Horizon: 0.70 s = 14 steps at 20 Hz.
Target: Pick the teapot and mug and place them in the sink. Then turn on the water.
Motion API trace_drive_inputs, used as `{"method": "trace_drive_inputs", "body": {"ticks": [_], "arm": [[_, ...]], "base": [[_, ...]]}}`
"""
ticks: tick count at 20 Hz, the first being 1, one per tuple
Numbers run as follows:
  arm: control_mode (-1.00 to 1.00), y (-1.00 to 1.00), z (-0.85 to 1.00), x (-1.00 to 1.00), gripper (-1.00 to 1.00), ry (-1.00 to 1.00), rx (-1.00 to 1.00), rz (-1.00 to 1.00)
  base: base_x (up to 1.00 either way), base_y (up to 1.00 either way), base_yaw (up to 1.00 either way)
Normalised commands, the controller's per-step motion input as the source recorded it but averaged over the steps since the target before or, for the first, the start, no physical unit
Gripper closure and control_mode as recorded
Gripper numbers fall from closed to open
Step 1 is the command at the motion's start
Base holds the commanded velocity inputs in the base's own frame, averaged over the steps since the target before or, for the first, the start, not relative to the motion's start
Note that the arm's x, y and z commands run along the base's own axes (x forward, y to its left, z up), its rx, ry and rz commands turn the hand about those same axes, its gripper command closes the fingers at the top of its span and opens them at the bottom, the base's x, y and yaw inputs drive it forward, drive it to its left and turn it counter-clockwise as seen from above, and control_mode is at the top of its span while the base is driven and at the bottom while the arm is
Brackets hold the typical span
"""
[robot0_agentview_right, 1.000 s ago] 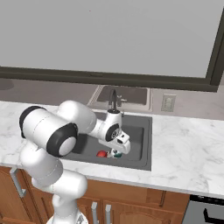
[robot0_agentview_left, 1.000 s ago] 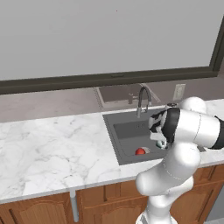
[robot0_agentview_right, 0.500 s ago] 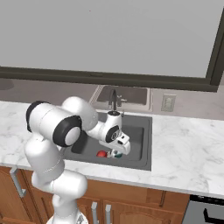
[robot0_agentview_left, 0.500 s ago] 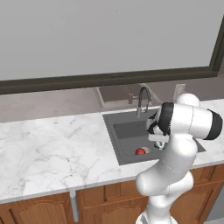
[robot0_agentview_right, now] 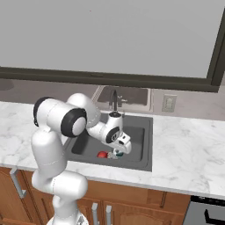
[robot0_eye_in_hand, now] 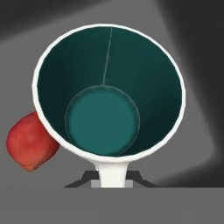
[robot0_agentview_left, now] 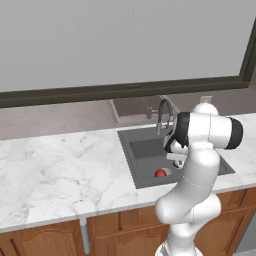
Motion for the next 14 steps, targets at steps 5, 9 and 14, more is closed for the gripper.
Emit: {"method": "trace_drive_inputs", "body": {"ticks": [5, 9, 14], "arm": [[-1.0, -0.03, -0.27, 0.21, 1.0, -0.04, 0.0, 0.0], [-1.0, -0.11, -0.29, 0.16, 1.0, -0.05, 0.0, 0.0], [-1.0, -0.1, -0.26, 0.13, 1.0, -0.01, 0.0, 0.0]], "base": [[0.0, 0.0, 0.0], [0.0, 0.0, 0.0], [0.0, 0.0, 0.0]]}}
